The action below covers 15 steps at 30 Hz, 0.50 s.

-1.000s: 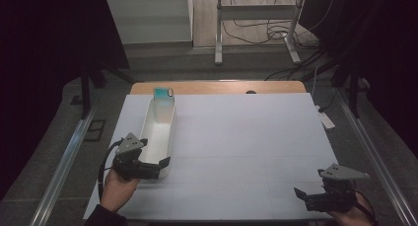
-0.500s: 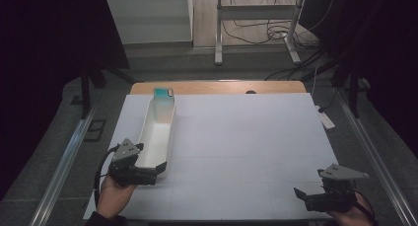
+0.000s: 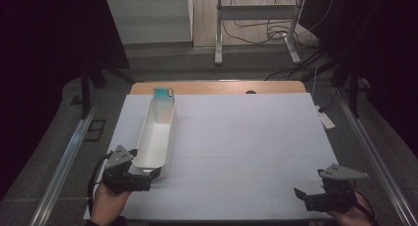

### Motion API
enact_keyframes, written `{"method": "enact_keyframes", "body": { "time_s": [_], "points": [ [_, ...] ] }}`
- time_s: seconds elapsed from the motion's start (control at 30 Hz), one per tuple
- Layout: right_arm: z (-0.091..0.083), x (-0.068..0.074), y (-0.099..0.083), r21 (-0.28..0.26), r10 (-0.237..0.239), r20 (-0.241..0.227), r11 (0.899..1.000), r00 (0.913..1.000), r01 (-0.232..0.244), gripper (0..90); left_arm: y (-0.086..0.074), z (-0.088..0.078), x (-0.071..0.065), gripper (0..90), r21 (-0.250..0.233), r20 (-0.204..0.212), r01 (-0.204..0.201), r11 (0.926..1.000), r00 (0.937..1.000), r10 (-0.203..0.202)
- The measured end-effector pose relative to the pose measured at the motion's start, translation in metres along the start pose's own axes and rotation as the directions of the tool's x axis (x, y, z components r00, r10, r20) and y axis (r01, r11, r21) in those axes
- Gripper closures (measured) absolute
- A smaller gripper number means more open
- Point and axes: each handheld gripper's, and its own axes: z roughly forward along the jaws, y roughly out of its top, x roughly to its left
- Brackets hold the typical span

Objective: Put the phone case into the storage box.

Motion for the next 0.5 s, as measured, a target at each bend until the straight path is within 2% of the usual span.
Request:
{"method": "enact_keyframes", "body": {
  "time_s": [0.5],
  "points": [
    [0.000,0.000,0.000,0.002,-0.002,0.002,1.000,1.0000,0.002,0.0,-0.014,-0.011,-0.002,0.0,0.012,-0.019,0.019,0.9997,0.9996,-0.019]
  ]
}}
